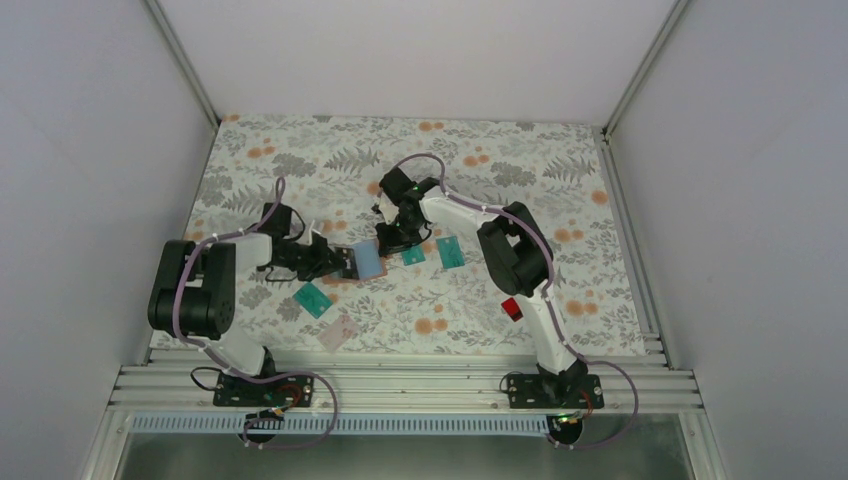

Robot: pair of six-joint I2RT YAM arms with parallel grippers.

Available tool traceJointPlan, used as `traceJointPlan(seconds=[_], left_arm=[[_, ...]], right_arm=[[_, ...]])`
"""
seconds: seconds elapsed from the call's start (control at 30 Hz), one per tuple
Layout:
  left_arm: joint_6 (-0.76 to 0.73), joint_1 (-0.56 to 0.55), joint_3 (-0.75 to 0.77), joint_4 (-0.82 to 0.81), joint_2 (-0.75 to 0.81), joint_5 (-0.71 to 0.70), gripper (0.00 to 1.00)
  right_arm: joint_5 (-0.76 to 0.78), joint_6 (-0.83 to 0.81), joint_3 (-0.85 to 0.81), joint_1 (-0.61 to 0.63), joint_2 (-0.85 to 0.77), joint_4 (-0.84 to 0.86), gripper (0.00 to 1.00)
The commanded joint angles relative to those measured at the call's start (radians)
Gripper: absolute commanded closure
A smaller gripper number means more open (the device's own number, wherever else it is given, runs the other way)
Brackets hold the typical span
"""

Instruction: Put the credit cards into the card holder

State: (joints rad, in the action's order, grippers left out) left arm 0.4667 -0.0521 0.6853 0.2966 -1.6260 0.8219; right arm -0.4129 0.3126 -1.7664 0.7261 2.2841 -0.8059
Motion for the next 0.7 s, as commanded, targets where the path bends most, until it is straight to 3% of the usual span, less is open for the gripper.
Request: traceJointPlan(seconds=[0.0, 0.17, 0.67], left_arm=[[-0.012, 0.005, 0.029, 0.044, 0.012, -0.008, 0.98], [-0.017, 0.012, 0.033, 0.115, 0.032, -0.043, 0.98], [-0.026, 0.014, 0.081, 0.026, -0.097, 0.060, 0.98]], right_arm=[[0.091, -0.009, 0.042, 0.011, 0.066, -0.028, 0.88], [0.086, -0.010, 0.043, 0.011, 0.070, -0.027, 0.88], [0.065, -0.009, 0.056, 0.012, 0.074, -0.013, 0.89]])
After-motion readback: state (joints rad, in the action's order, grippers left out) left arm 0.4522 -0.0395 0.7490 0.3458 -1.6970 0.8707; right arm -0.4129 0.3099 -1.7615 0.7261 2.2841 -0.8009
